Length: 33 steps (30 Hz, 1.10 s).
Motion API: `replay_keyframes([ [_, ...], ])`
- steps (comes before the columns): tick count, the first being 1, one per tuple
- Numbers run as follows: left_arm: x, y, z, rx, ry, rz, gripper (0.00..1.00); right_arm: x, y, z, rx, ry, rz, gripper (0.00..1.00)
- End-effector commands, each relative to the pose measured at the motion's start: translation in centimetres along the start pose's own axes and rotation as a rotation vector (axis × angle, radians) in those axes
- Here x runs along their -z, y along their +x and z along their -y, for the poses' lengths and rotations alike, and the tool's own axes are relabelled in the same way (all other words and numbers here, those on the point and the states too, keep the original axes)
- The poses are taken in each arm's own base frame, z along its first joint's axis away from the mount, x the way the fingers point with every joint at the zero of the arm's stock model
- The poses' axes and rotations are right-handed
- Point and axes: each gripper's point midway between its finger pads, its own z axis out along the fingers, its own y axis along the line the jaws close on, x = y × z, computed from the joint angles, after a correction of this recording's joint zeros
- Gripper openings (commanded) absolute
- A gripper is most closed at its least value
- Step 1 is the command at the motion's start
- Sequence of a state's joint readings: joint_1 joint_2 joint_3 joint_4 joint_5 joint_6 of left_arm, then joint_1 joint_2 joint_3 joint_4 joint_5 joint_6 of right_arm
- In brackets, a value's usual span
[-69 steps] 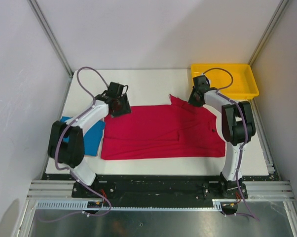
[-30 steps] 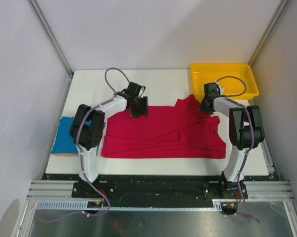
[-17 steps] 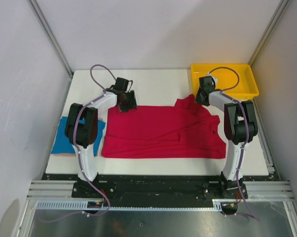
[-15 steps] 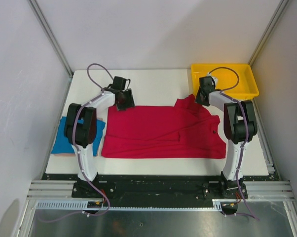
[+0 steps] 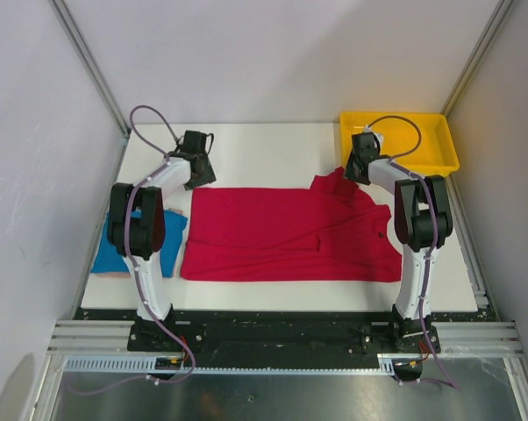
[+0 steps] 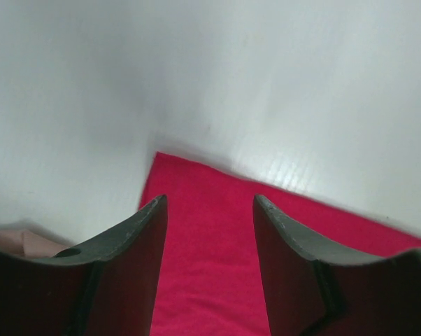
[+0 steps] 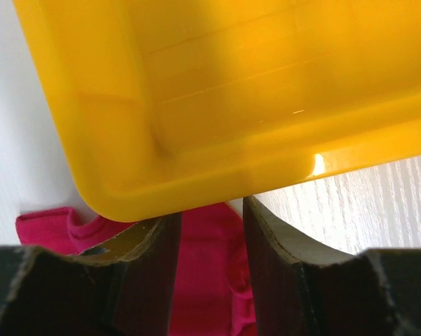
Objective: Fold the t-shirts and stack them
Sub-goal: Grap the side of the flattened tshirt furthest away from the robot with both arms
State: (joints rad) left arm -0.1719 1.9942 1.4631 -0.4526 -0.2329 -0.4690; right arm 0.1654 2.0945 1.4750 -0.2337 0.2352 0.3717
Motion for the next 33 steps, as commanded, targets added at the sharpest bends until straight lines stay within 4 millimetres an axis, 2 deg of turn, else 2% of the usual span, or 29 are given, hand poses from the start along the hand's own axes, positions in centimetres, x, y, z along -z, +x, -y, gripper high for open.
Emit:
replay_keyframes([
  [1,-0.6,-2.9,-1.1,0.006,-0.063,0.075,0.56,-0.7,-2.4,-0.9,0.007,-0.022,0.048,0.45],
  [7,-2.1,-2.4,-1.8,0.019,-0.089,0.052,0.55,-1.3,-2.6,-1.2,0.011,-0.029,0.04,0.45],
  [19,-4.0,-1.7,-1.4,0.066,-0.052,-0.004,0.52,-1.5,-2.4,-1.1,0.017,-0.031,0.016,0.45],
  [33,-4.7,-1.2,-2.2,0.109,-0.067,-0.031,0.46,-1.9,-1.8,-1.4,0.034,-0.051,-0.023,0.46],
])
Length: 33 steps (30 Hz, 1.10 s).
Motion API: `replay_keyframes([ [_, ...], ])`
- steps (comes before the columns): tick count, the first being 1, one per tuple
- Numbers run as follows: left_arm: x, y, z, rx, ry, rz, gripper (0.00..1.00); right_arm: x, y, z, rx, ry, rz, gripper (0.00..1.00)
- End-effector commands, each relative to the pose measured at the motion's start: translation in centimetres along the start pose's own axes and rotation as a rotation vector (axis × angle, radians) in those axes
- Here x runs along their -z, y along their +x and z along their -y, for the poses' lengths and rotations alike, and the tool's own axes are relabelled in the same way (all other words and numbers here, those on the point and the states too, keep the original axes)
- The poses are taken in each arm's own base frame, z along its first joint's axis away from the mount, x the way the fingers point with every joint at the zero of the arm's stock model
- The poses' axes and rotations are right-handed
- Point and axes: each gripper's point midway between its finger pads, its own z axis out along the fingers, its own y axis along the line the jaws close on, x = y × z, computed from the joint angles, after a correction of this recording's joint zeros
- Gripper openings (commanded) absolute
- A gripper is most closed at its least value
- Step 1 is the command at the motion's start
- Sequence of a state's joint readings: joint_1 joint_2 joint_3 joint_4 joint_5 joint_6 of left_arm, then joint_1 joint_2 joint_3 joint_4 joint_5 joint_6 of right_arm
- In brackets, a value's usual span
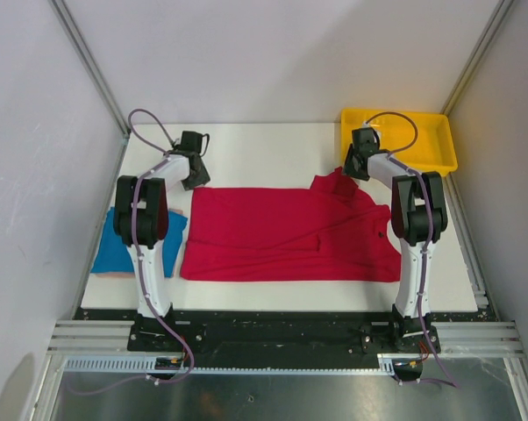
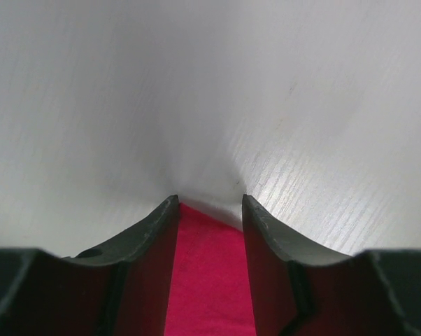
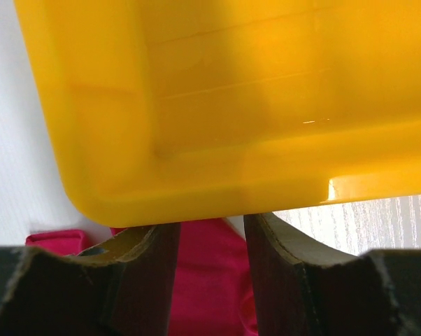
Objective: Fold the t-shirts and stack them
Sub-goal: Grap the side of the flattened tshirt furthest away from the robot with both arms
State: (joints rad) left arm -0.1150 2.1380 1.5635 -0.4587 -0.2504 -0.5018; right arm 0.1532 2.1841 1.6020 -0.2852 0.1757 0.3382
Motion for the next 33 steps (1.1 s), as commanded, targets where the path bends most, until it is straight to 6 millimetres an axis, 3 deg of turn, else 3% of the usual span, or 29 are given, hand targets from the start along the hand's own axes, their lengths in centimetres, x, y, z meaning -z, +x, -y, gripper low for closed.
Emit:
replay_keyframes([
  [1,-0.4,-0.6,-0.1,0.04,0.003,-0.004,0.45,-0.2,-1.1,-0.3,0.007,-0.01,0.01,0.46],
  [10,-0.1,-0.5,-0.6,0.037,-0.001,-0.012,0.33,-0.3,-1.1,-0.2,0.012,-0.007,0.004,0.46],
  [21,0.1,0.0,-1.0,0.031,-0.004,-0.025,0.02,-0.3,-1.2,-0.2,0.023,-0.001,-0.001,0.47],
  [33,0.4,0.1,-1.2,0.023,-0.005,-0.024,0.0,-0.2,-0.4,-1.0,0.048,-0.023,-0.021,0.46],
])
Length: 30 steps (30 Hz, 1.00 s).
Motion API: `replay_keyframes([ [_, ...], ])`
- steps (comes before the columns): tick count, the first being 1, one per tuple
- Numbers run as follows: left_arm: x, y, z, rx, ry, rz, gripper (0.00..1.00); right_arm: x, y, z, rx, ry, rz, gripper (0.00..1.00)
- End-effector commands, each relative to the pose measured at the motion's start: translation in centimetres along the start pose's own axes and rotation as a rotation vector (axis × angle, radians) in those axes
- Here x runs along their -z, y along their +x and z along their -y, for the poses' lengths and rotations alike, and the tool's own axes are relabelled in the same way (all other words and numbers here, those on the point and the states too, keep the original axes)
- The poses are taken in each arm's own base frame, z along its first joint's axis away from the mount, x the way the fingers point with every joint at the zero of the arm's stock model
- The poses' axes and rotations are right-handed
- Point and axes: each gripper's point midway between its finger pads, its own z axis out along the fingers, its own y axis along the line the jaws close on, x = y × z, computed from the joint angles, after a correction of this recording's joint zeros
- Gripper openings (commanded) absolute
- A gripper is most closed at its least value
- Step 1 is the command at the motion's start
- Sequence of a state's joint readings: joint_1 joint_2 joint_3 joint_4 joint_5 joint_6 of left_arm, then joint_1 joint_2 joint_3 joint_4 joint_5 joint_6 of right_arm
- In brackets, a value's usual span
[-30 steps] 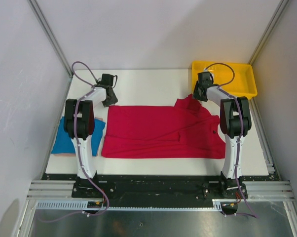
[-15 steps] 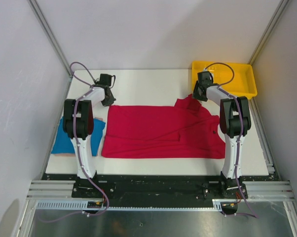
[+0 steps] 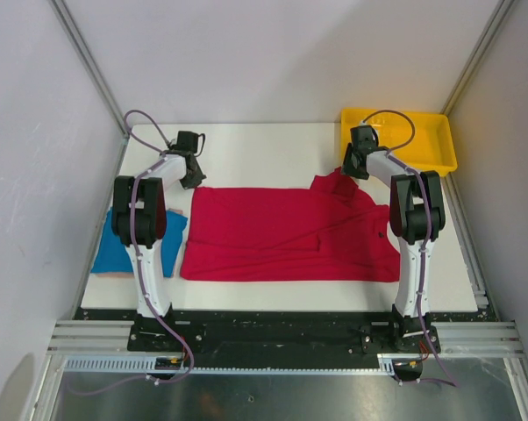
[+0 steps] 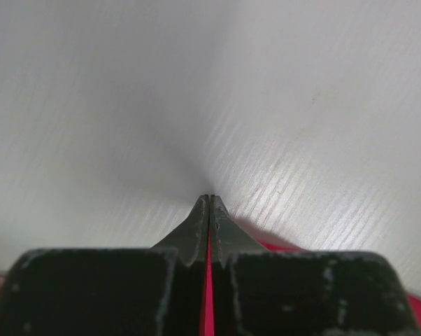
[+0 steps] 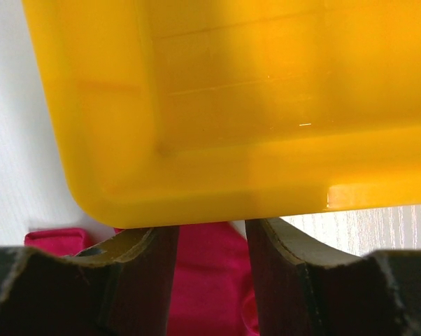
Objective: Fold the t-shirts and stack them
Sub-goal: Grap the side of the flattened tshirt furthest away from the robot with both arms
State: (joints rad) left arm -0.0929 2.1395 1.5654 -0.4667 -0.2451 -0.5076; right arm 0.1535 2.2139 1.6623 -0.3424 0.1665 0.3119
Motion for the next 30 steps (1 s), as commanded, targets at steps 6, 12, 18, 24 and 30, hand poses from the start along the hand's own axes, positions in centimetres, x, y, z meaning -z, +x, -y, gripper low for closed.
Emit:
replay_keyframes([
  [6,0.6,0.4,-0.3,-0.002,0.006,-0.018,0.0,0.8,-0.2,-1.3,0.021,-0.031,0.013,0.45],
  [12,0.6,0.4,-0.3,-0.003,0.008,-0.019,0.0,0.9,0.7,-1.5,0.029,-0.035,-0.005,0.44],
  [18,0.7,0.4,-0.3,-0.004,0.009,-0.019,0.0,0.7,2.6,-1.5,0.053,-0.01,-0.045,0.42],
  [24,0.7,0.5,-0.3,-0.005,0.011,-0.021,0.0,0.7,4.0,-1.4,0.052,0.002,-0.063,0.37],
  [30,0.8,0.6,-0.3,-0.006,0.012,-0.025,0.0,0.7,4.2,-1.4,0.052,0.007,-0.066,0.22],
])
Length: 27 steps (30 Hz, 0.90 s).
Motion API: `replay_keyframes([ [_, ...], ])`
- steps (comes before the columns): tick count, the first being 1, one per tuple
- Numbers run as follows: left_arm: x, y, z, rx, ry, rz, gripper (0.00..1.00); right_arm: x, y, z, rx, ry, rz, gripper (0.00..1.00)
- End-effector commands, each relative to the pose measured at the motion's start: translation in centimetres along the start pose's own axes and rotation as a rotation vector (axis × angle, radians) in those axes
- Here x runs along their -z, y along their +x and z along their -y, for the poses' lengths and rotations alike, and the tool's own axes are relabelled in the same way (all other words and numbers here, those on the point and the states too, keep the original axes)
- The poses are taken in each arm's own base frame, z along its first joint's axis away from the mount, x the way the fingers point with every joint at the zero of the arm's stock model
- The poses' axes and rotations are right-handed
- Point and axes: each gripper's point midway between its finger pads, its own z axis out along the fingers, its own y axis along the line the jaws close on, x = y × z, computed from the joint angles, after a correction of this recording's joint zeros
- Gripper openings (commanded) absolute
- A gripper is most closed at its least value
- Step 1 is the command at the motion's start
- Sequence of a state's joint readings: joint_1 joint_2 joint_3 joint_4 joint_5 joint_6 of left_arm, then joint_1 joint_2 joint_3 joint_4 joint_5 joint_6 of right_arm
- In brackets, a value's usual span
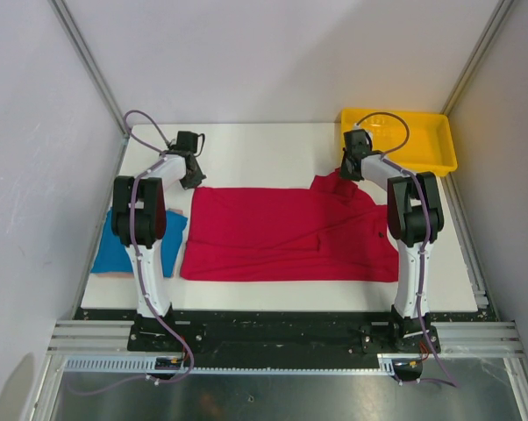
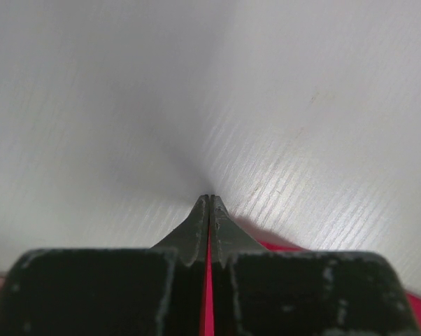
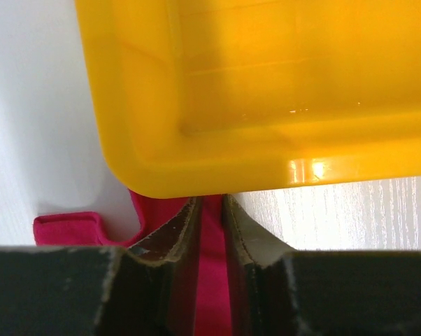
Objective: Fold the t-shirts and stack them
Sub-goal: Grap the side of the flattened tshirt furthest away from the robot with both arms
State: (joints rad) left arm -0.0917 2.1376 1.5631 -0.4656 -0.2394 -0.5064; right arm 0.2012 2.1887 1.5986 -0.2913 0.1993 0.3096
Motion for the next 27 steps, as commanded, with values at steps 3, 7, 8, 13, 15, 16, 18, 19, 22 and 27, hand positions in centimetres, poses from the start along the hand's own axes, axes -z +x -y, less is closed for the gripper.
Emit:
replay_keyframes([
  [3,0.8,0.6,-0.4,-0.007,0.01,-0.022,0.0,0.5,2.3,0.4,0.012,0.021,-0.073,0.08],
  [7,1.0,0.4,-0.2,-0.013,0.02,-0.018,0.0,1.2,0.2,0.4,0.0,0.024,-0.029,0.01],
  [8,1.1,0.2,-0.1,-0.015,0.026,-0.016,0.0,1.6,-0.6,0.4,-0.003,0.027,-0.011,0.0],
  [13,2.0,-0.8,0.0,-0.017,0.032,0.015,0.0,4.2,-4.4,0.9,-0.03,0.051,0.087,0.0],
  [15,2.5,-1.2,0.0,-0.015,0.034,0.03,0.0,5.4,-5.7,1.3,-0.047,0.056,0.121,0.0],
  [16,2.8,-1.5,0.0,-0.013,0.036,0.039,0.0,5.9,-6.2,1.5,-0.054,0.061,0.135,0.0],
  [18,3.2,-2.0,0.0,-0.009,0.037,0.053,0.0,6.7,-7.0,2.1,-0.064,0.069,0.156,0.0],
  [19,3.4,-2.2,0.0,-0.007,0.038,0.061,0.0,7.1,-7.3,2.3,-0.07,0.072,0.164,0.0],
  [22,4.0,-2.9,0.2,-0.002,0.045,0.083,0.0,7.9,-8.0,3.0,-0.086,0.076,0.186,0.0],
  [27,4.7,-4.1,0.9,0.003,0.079,0.118,0.0,8.3,-9.1,4.0,-0.103,0.078,0.208,0.0],
])
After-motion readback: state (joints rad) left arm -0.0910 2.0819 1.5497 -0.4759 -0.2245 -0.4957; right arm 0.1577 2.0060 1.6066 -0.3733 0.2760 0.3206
